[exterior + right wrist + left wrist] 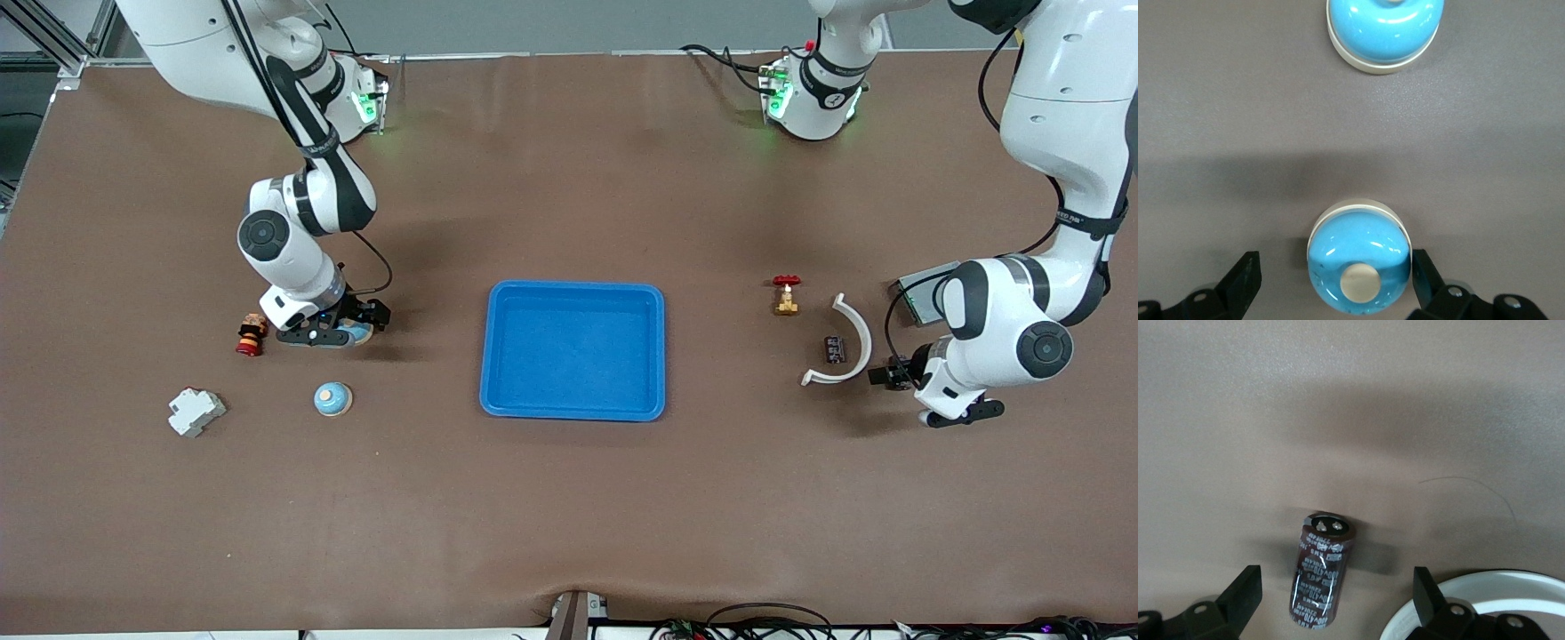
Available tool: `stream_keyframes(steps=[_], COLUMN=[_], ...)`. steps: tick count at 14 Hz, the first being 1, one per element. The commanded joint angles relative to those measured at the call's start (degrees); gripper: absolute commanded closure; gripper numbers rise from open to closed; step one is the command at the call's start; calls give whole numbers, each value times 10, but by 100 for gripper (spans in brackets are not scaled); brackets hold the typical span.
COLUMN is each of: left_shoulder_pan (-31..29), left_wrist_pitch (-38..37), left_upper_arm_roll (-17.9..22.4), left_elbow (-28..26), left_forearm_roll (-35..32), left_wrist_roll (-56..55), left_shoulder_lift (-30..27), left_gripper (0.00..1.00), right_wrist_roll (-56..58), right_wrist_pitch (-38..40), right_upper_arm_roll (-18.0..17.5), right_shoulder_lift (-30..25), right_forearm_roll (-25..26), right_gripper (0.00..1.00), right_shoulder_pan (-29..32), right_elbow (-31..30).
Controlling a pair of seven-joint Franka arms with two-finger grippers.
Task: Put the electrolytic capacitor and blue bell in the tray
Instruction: 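Close the right gripper on the bell while the left gripper grasps the capacitor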
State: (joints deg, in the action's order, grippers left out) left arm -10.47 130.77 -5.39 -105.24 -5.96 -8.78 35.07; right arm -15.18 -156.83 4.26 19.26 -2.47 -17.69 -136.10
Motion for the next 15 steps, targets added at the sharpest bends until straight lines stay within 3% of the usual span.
stream_keyframes(steps=[1,2,6,7,8,10,12,15], left_shoulder_pan=[-2,-3,-13,-13,-13,-13,-13,-14], left_wrist_pitch=[10,10,10,10,10,10,10,8], left_upper_arm_roll=[-1,-1,-1,-1,-1,-1,-1,-3], left_elbow=[-5,-5,-4,-3,-3,-3,-3,-1], left_forearm_roll=[-15,-15,-15,-15,-15,-15,-15,-12], left_wrist_roll=[-10,-10,-9,-9,-9,-10,-11,-12], left_shoulder_lift=[1,0,-1,-1,-1,-1,-1,-3], left_gripper=[0,1,40,45,49,66,87,99], right_wrist_roll=[-3,-1,3,4,3,6,7,-5], right_wrist_pitch=[-11,-11,-9,-9,-9,-9,-9,-5], right_upper_arm_roll=[1,1,2,2,1,1,1,0], right_shoulder_lift=[4,6,8,8,8,8,7,7], right_forearm_roll=[-7,-6,-6,-6,-6,-6,-6,-6], right_gripper=[0,0,0,2,15,47,100,100], right_shoulder_pan=[-2,-2,-2,-1,1,4,4,2], right_elbow=[-6,-6,-6,-5,-5,-4,-2,4])
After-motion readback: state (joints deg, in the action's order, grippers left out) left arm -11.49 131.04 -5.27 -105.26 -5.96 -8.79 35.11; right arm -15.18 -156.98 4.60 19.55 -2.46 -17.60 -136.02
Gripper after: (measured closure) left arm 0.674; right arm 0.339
